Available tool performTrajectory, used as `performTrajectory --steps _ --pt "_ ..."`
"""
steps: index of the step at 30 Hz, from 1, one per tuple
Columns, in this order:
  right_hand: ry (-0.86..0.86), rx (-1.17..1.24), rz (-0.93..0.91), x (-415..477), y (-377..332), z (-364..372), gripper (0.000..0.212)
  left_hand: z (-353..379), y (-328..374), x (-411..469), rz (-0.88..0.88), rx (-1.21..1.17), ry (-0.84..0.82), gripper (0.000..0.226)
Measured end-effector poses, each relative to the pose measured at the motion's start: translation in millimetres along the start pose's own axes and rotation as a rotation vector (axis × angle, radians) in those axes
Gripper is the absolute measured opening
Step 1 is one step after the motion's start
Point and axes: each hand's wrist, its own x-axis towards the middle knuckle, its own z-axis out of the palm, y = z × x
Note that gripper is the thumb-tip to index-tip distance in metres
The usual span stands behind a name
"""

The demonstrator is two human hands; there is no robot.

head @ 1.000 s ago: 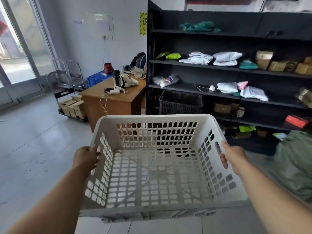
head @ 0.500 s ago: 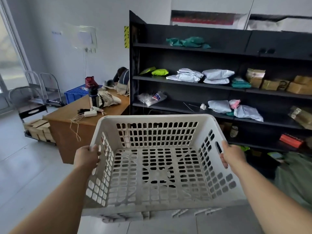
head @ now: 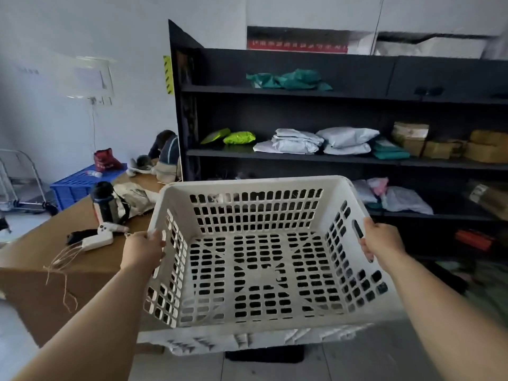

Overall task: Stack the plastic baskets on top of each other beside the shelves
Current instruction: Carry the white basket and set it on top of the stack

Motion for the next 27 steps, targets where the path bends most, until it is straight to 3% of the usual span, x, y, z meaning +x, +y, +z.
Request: performTrajectory --steps 11,27 --pt "0.123 0.053 0.053 131.8 -49.8 80.5 0.044 105.7 69.6 172.5 0.091 0.009 -0.101 0.027" --pt "0.005 -0.018 0.091 348.3 -58.7 160.6 0.04 280.9 86.3 296.4 -0.062 -0.022 -0.124 0.027"
